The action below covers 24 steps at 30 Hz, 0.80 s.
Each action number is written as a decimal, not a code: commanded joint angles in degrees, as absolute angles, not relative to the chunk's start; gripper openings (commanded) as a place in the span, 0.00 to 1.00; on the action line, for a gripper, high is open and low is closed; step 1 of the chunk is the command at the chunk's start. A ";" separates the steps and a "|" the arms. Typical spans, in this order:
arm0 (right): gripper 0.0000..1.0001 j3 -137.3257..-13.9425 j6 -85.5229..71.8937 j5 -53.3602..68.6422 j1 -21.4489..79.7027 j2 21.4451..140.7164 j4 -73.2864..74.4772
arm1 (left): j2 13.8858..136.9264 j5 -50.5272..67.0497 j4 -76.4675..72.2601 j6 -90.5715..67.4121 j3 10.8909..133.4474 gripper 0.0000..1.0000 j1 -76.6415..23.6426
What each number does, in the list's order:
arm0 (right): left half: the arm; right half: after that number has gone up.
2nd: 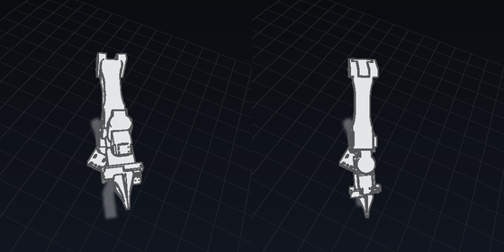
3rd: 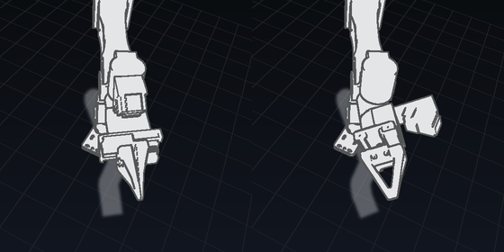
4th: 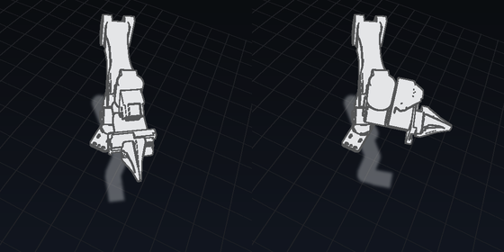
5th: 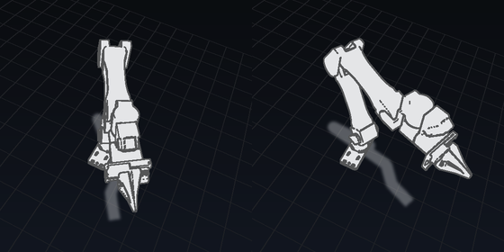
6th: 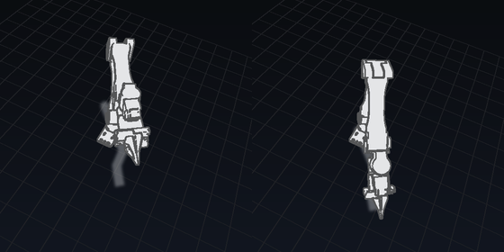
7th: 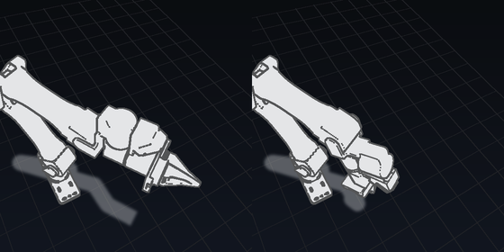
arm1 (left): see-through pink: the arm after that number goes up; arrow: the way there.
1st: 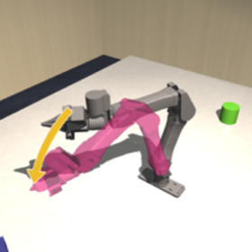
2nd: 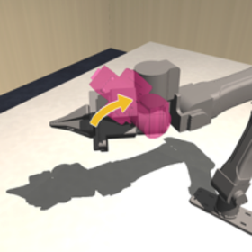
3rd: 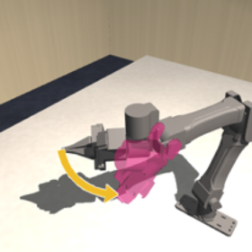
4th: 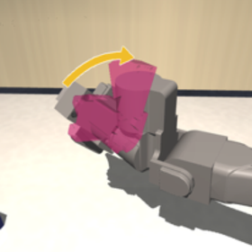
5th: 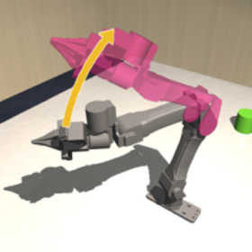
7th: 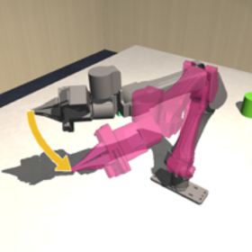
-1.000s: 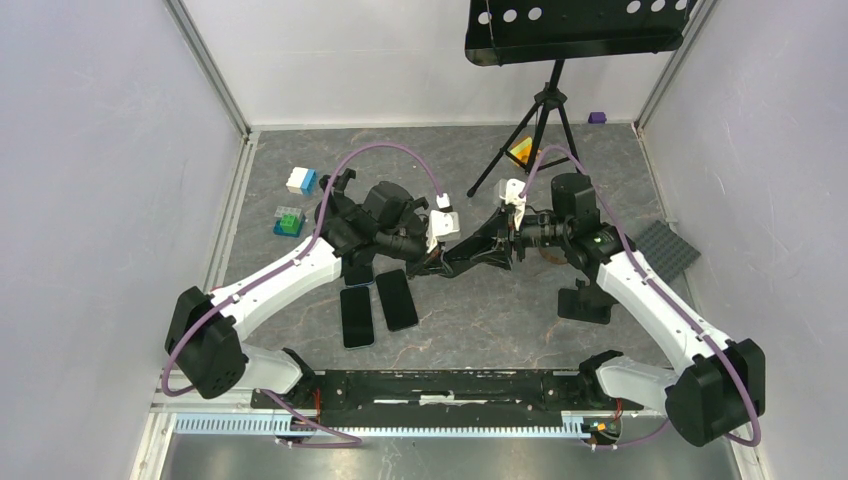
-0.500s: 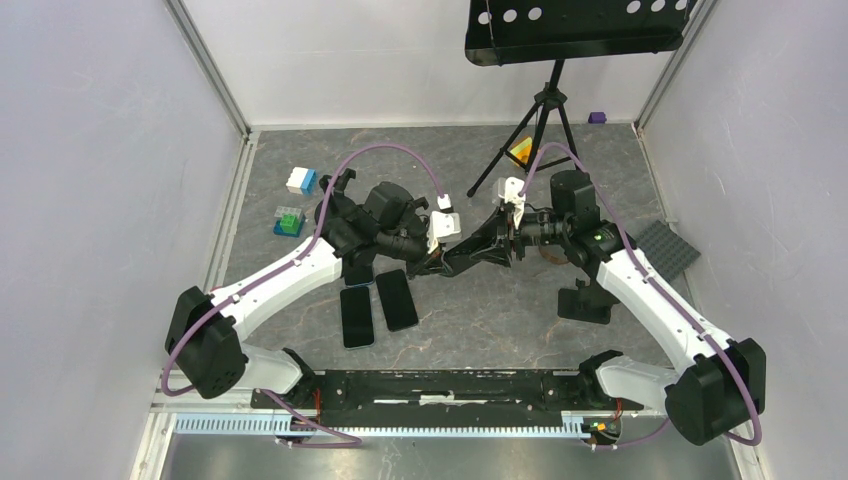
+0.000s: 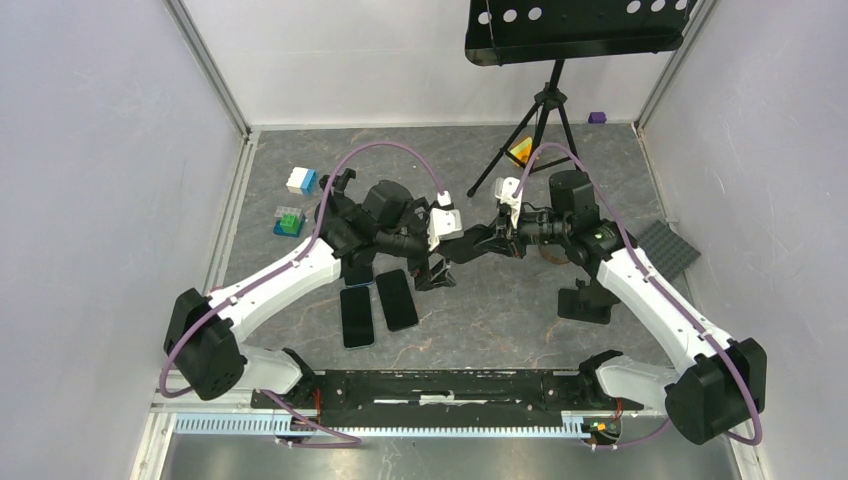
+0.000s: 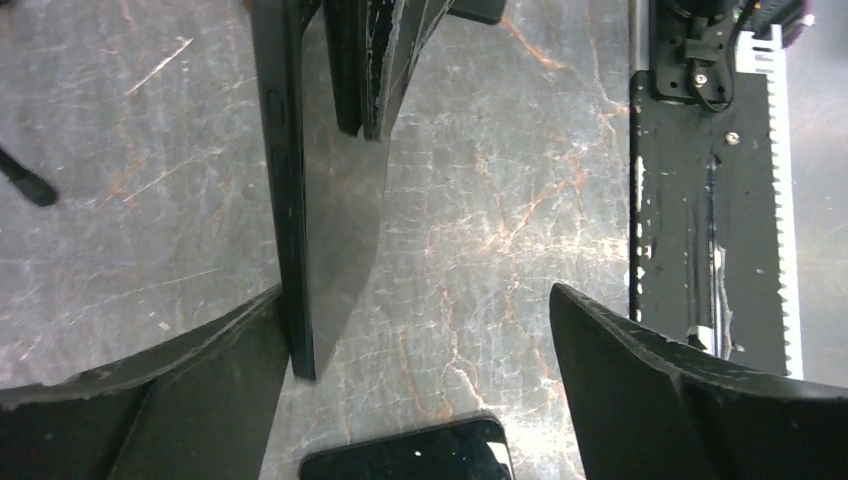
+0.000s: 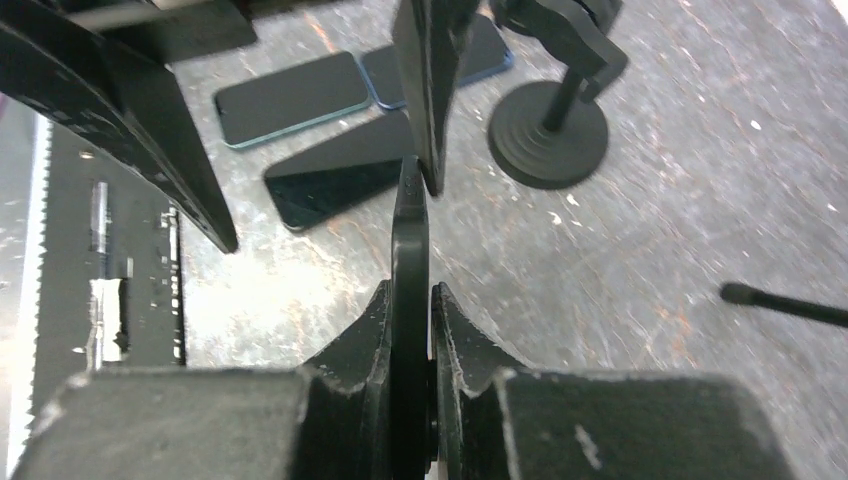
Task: Place the phone on the phone stand
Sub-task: Adjust the phone.
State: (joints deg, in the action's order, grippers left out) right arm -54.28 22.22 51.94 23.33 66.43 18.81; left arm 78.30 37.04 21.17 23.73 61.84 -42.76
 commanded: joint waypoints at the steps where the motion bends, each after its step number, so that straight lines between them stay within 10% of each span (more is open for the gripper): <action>1: 0.00 -58.53 25.69 44.60 23.02 64.98 19.51 | 73.17 31.03 17.98 23.48 62.46 1.00 -40.24; 10: 0.00 -56.00 27.51 43.53 23.03 64.90 21.55 | 69.00 6.57 24.79 27.63 64.78 1.00 -35.18; 24: 0.00 -54.41 26.97 44.52 23.03 65.43 21.08 | 80.63 0.30 28.59 36.05 70.86 0.86 -33.22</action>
State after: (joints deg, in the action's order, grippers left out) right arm -54.24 26.48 43.22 23.14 66.39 23.83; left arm 79.66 2.39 28.42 32.21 67.61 -33.23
